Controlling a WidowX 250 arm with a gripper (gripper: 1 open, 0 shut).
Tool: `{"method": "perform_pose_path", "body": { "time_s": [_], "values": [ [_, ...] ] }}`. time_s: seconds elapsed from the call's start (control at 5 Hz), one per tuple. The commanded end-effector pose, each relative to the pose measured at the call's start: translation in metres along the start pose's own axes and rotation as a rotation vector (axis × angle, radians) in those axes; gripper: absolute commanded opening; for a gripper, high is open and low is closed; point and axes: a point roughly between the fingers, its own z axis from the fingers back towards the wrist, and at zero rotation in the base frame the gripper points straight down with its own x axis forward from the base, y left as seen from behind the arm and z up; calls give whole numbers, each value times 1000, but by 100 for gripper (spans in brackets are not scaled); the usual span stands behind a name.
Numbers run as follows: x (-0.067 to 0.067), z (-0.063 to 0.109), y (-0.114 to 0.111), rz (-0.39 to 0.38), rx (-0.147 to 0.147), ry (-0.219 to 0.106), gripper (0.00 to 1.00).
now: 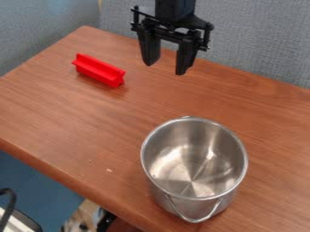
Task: Put the red object in the metal pot
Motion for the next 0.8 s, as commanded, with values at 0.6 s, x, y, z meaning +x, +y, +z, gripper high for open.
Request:
{"method": "perform_pose_path", "body": {
  "time_s": [0.6],
  "values": [
    [-9, -15, 2, 1, 11, 76, 100]
  ]
}}
